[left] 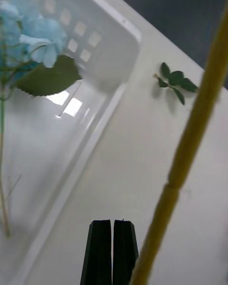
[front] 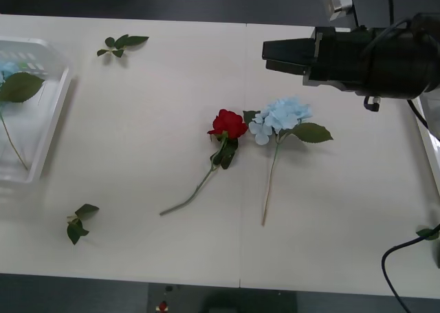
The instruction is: Put the red flowers into the right box and the blue flowers into the left box
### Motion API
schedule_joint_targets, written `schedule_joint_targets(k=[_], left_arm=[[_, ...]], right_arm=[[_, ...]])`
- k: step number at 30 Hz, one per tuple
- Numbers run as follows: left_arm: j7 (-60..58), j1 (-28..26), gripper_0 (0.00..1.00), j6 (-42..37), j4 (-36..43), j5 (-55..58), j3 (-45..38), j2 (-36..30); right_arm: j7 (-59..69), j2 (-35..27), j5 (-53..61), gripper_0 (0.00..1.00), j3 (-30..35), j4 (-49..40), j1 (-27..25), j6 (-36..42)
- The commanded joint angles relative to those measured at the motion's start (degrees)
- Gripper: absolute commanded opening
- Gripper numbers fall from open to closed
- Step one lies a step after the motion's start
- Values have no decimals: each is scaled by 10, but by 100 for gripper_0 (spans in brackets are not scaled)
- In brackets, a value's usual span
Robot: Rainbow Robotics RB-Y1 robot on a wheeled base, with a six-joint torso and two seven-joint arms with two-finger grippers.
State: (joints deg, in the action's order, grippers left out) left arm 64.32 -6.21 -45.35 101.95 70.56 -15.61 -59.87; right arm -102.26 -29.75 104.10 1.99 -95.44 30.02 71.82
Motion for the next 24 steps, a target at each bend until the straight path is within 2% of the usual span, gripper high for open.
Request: schedule_joint_targets(k=[1, 8, 11, 15, 19, 24], left_arm=[[54, 12, 0, 1, -48, 3, 21, -27], [91, 13, 0, 1, -104, -6, 44, -32], [92, 12, 15, 1, -112, -9, 49, -33], [92, 9, 46, 1, -113, -15, 51, -34], [93, 1, 70, 23, -113, -17, 50, -34], [93, -10, 77, 53, -112, -2, 44, -34]], right_arm=[[58, -32, -53, 100, 2, -10, 12, 17], [147, -50, -164, 100, 2, -27, 12, 53], [200, -53, -225, 100, 2, -49, 13, 78], [282, -55, -300, 100, 1, -83, 12, 128], [355, -55, -371, 100, -8, -113, 12, 186], [417, -59, -458, 100, -57, -131, 13, 226]])
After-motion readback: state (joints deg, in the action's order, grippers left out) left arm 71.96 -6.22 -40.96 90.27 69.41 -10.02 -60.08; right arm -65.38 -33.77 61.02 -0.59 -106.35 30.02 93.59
